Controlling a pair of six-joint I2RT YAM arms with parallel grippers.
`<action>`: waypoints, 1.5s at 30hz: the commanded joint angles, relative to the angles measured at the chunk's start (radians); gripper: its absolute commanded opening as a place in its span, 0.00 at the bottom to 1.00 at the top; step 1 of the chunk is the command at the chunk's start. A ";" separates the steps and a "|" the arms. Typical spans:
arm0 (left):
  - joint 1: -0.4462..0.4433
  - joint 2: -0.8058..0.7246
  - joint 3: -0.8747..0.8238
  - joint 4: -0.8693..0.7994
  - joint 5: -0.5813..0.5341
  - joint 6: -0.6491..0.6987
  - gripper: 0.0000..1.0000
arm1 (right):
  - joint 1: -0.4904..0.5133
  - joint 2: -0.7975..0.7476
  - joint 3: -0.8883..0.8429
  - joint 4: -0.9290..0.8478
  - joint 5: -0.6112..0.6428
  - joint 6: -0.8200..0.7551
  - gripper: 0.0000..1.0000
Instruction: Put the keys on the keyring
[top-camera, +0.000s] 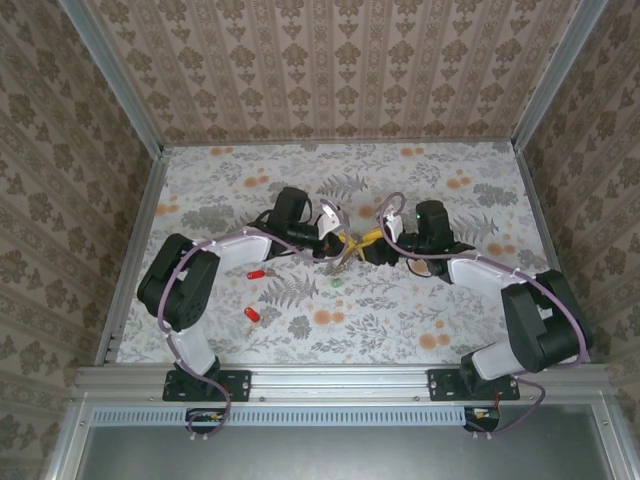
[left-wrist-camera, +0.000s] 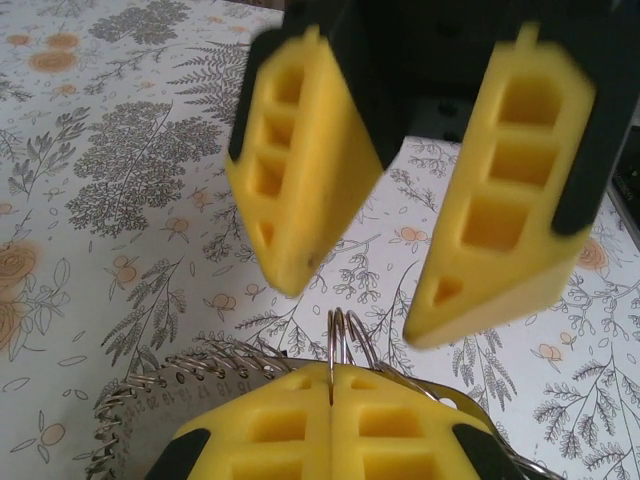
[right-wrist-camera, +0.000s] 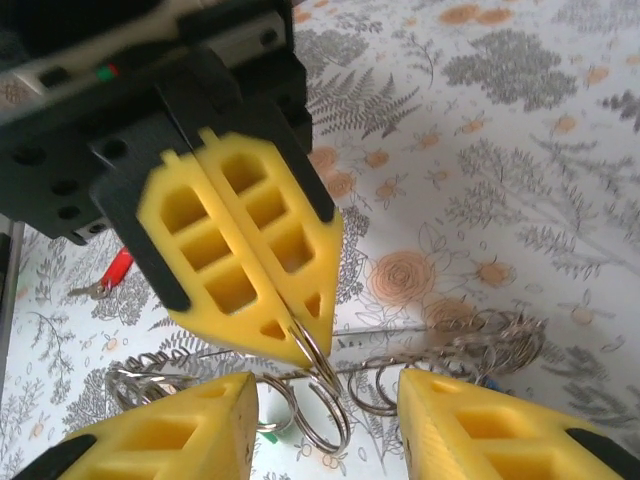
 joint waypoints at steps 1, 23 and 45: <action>0.011 -0.024 0.032 0.014 0.050 -0.025 0.00 | 0.018 0.044 -0.056 0.176 0.050 0.114 0.43; 0.038 -0.004 0.057 0.014 0.010 -0.095 0.00 | 0.072 0.004 -0.156 0.238 0.047 -0.226 0.10; 0.034 -0.037 0.042 -0.024 0.030 -0.052 0.00 | 0.000 0.124 -0.039 0.364 -0.129 -0.007 0.44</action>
